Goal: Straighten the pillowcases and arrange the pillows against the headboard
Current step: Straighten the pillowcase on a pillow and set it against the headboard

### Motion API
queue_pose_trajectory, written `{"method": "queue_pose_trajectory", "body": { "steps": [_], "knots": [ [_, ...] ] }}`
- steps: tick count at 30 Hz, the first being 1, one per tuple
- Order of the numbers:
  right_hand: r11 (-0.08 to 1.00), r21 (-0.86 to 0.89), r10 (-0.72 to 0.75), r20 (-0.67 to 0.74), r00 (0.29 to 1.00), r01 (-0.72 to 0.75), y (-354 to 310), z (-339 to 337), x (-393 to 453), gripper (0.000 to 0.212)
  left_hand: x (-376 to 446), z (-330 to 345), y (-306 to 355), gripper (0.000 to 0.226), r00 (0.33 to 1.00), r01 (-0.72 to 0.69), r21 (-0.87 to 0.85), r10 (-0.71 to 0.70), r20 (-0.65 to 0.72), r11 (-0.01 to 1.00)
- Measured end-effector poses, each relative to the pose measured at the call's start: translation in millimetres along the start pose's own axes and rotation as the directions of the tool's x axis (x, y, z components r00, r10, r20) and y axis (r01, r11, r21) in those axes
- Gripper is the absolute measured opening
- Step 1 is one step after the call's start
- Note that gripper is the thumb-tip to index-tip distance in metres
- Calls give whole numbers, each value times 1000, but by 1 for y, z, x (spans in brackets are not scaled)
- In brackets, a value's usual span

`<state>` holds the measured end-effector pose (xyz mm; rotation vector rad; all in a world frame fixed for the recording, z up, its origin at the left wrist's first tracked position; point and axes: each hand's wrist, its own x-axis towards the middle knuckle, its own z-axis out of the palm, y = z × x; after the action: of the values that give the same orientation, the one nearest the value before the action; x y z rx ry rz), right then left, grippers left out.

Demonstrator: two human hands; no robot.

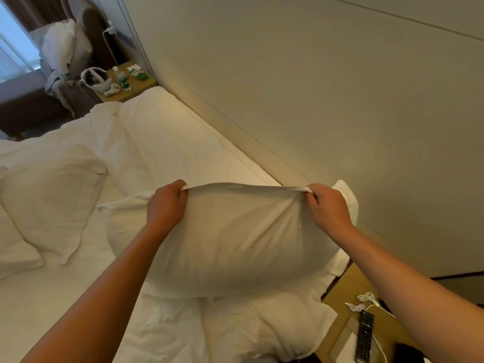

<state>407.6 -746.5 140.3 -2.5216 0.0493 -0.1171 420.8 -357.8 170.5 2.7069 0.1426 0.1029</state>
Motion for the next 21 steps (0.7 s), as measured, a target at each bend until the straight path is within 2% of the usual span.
{"method": "queue_pose_trajectory", "body": {
  "steps": [7,12,14,19,21],
  "knots": [
    [999,36,27,-154,988,-22,-16,-36,8,27,50,-36,46,24,986,-148,-19,146,-78,989],
    [1000,25,19,-249,968,-13,-17,-84,3,30,81,-55,92,26,967,-232,-43,225,-119,972],
    [992,13,121,-337,934,-124,5,-100,-11,32,97,-35,127,27,949,-315,-72,312,-50,946],
    [988,34,157,-299,941,-154,6,-96,-18,33,98,-25,128,27,953,-304,-50,305,-1,951],
    [988,51,157,-232,960,-149,-7,-61,-8,34,113,-25,99,27,964,-266,-16,266,21,964]
  ]
}}
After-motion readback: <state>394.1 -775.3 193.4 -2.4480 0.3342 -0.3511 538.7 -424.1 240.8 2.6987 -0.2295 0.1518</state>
